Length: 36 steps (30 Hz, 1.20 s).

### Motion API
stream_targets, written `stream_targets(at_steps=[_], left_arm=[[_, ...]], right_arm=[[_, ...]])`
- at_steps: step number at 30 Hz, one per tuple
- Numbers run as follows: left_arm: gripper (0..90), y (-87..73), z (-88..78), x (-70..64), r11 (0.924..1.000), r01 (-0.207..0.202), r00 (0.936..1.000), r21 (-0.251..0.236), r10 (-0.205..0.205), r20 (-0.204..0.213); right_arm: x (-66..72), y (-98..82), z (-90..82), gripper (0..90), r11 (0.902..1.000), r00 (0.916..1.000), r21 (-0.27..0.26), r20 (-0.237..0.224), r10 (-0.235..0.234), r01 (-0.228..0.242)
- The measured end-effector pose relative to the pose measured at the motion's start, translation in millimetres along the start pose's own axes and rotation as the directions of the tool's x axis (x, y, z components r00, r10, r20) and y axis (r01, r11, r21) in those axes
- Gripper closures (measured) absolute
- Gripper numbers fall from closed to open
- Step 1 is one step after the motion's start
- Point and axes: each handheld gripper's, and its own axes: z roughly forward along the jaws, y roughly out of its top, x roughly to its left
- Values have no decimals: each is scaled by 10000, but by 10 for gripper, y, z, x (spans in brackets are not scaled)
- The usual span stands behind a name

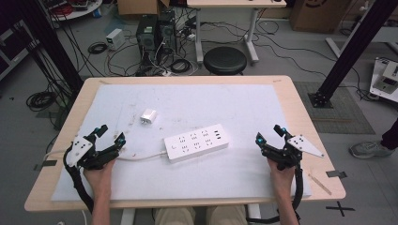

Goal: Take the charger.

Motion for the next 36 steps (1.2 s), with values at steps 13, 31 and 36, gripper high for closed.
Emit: stream_targets(at_steps=[13, 31, 36], left_arm=[[260, 16, 13, -1, 9984, 411, 9990, 398, -417, 157], [273, 117, 160, -53, 9830, 751, 9959, 1676, -823, 365], [273, 266, 283, -102, 9670, 609, 9937, 2472, -822, 767]], right_arm=[[18, 3, 10, 185, 9998, 9999, 154, -1, -129, 129], [23, 4, 15, 185, 9997, 9999, 214, -85, -128, 130], [19, 5, 14, 185, 9997, 9999, 198, -66, -150, 151]])
